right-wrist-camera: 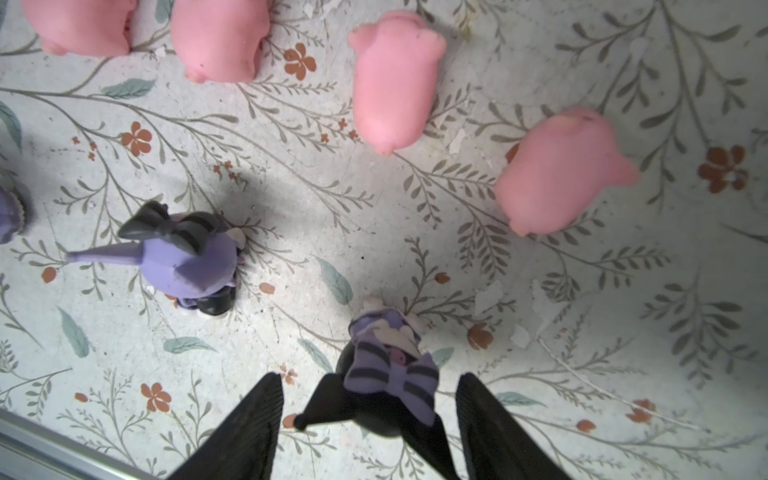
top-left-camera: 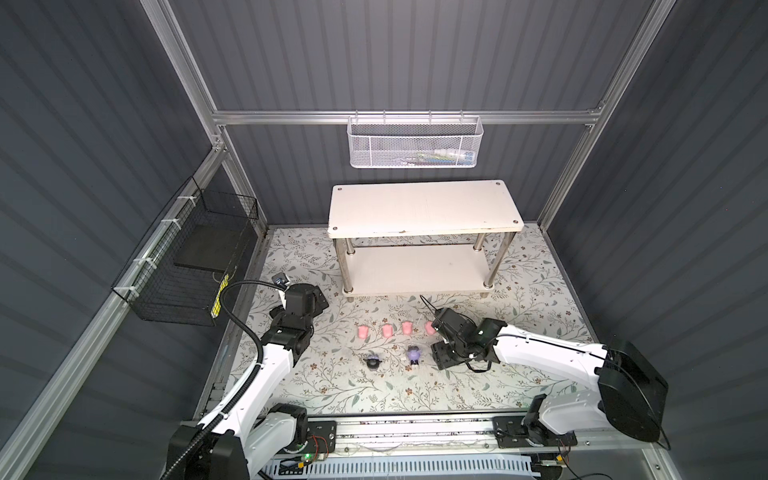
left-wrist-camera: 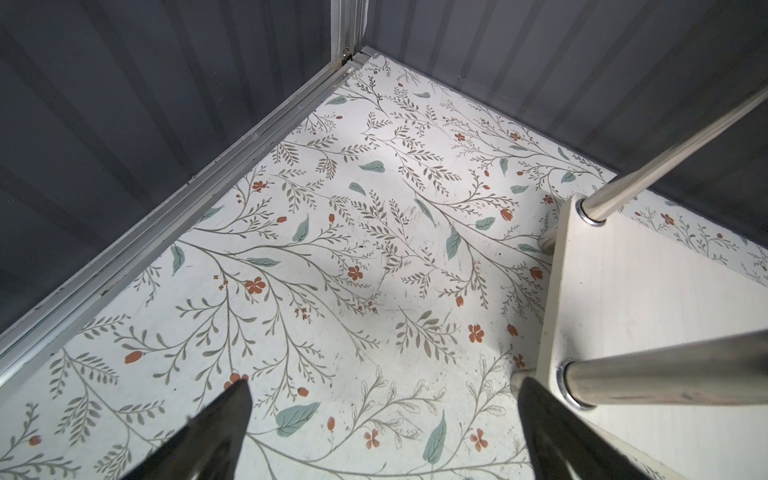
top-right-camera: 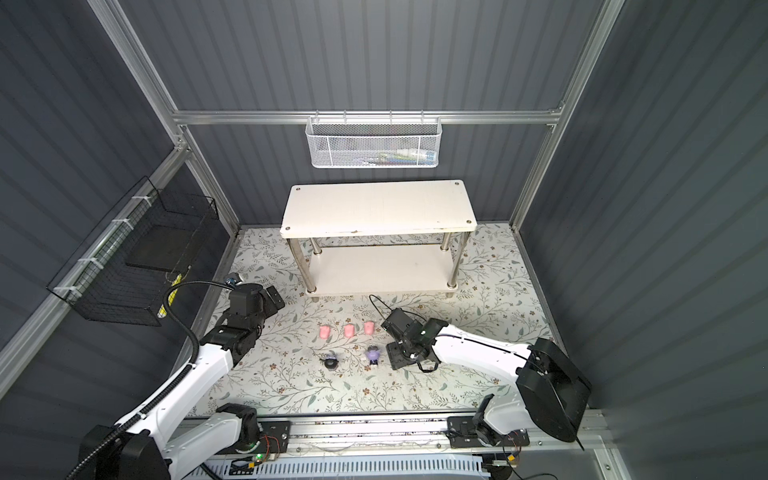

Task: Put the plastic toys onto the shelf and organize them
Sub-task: 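Lower the right gripper and close it on the purple-and-black cat figurine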

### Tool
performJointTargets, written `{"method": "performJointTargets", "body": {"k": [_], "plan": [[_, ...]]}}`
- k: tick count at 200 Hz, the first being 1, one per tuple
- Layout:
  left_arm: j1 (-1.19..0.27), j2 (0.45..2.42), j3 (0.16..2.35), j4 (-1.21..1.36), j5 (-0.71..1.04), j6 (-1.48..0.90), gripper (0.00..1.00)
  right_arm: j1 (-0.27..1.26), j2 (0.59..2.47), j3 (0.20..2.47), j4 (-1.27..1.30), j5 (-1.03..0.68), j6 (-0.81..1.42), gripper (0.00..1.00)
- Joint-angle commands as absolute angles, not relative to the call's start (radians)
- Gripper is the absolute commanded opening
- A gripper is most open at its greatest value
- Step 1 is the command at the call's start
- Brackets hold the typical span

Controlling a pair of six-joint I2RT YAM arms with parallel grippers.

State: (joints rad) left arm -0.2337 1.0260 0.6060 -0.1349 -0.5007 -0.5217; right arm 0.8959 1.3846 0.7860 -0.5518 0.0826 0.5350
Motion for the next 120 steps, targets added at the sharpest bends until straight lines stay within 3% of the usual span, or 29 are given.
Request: {"method": "performJointTargets", "body": {"k": [1,120], "plan": [[-0.235,1.034,0.593,-0.129,-0.497,-0.534,1.00,0.903,1.396,0.799,-0.580,0.115,0.543,0.68],[-0.235,1.032,0.592,-0.135,-0.510,-0.534,1.00,0.908,1.439,0.807,-0.559,0.115,0.545,0.60]]}}
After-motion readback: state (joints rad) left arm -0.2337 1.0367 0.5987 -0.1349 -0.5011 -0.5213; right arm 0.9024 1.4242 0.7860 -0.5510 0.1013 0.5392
